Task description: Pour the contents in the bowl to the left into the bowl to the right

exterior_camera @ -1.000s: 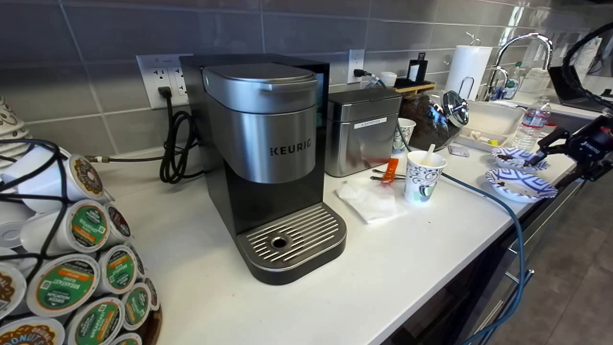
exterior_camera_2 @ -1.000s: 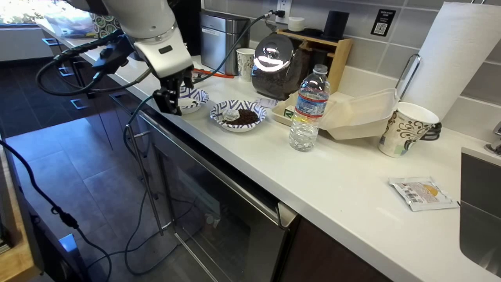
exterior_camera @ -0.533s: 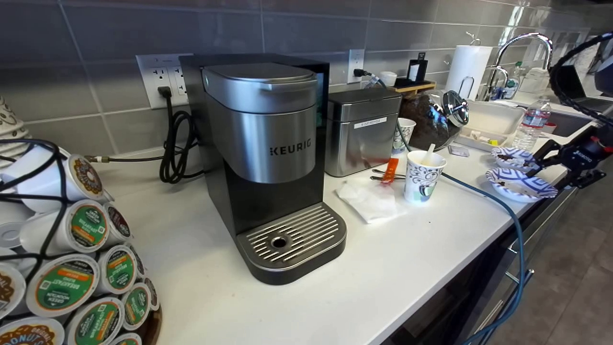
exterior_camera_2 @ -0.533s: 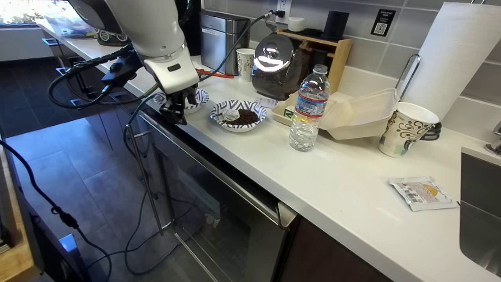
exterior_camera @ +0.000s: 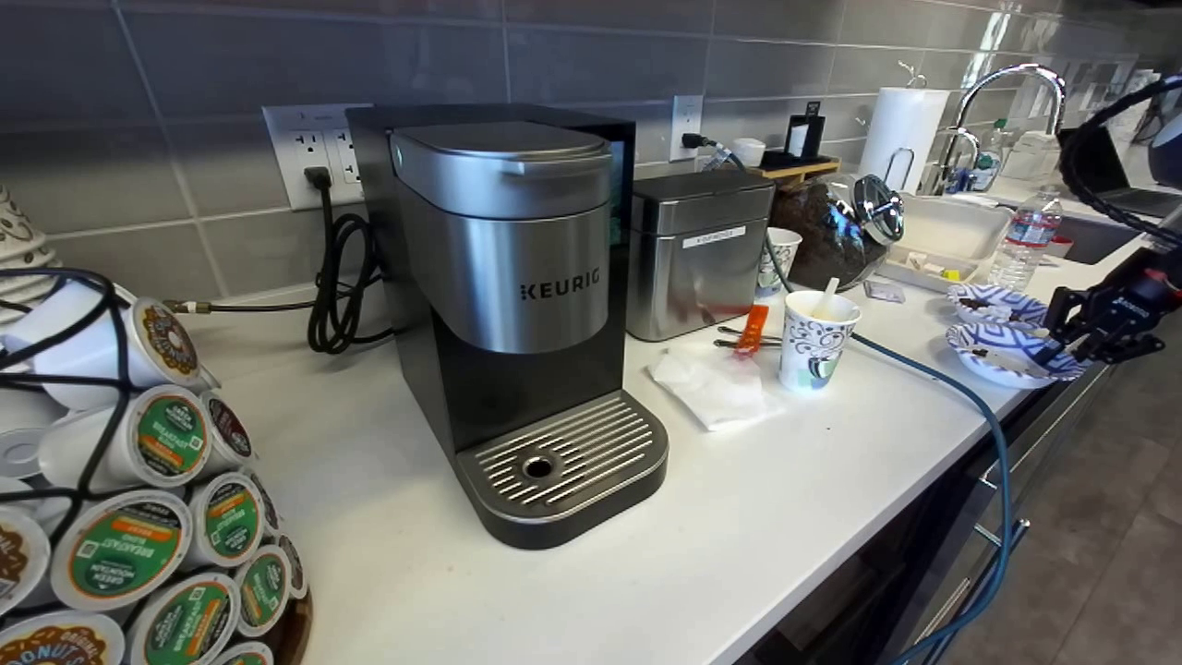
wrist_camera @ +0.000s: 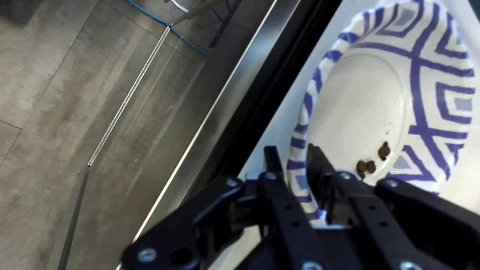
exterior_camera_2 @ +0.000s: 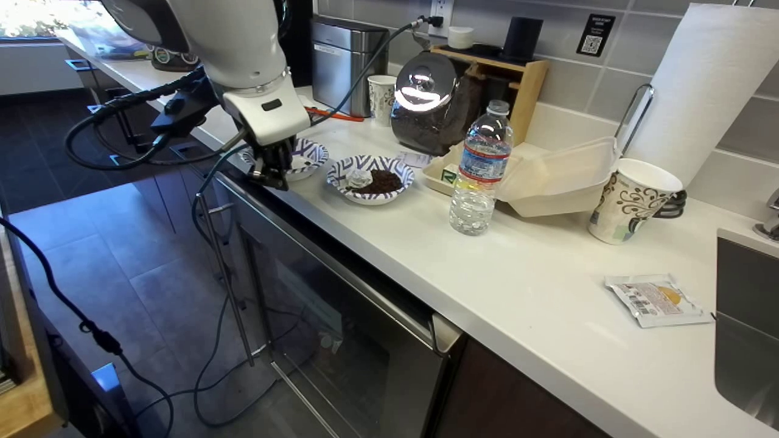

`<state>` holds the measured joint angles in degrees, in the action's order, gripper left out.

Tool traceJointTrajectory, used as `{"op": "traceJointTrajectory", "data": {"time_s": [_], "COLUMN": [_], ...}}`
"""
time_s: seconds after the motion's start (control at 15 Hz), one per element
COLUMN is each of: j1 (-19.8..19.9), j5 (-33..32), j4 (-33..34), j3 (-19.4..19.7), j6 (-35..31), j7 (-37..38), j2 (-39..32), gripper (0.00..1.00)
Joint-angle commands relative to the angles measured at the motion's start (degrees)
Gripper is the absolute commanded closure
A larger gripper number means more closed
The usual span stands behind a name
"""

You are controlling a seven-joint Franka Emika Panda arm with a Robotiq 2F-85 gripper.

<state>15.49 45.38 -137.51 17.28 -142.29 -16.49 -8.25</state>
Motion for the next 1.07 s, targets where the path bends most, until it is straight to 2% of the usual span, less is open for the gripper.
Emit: {"op": "traceJointTrajectory", "data": {"time_s": [0.0, 0.4, 0.6, 0.73, 1.0], "j1": [0.95, -0.12, -1.25, -1.90, -1.05], "j5": [-4.08, -9.98, -9.37, -7.58, -5.18], "j4": [-3.01, -8.31, -9.13, -6.23, 1.57], "j3": [-0.69, -1.64, -2.04, -1.52, 0.30], "j6": [0.82, 1.33, 2.93, 3.63, 0.03], "j7": [-0.19, -3.53, -5.48, -3.20, 3.90], "j2": [3.74, 13.30, 18.59, 20.09, 19.49], "gripper": [1.00, 0.99, 0.99, 0.99, 0.99]}}
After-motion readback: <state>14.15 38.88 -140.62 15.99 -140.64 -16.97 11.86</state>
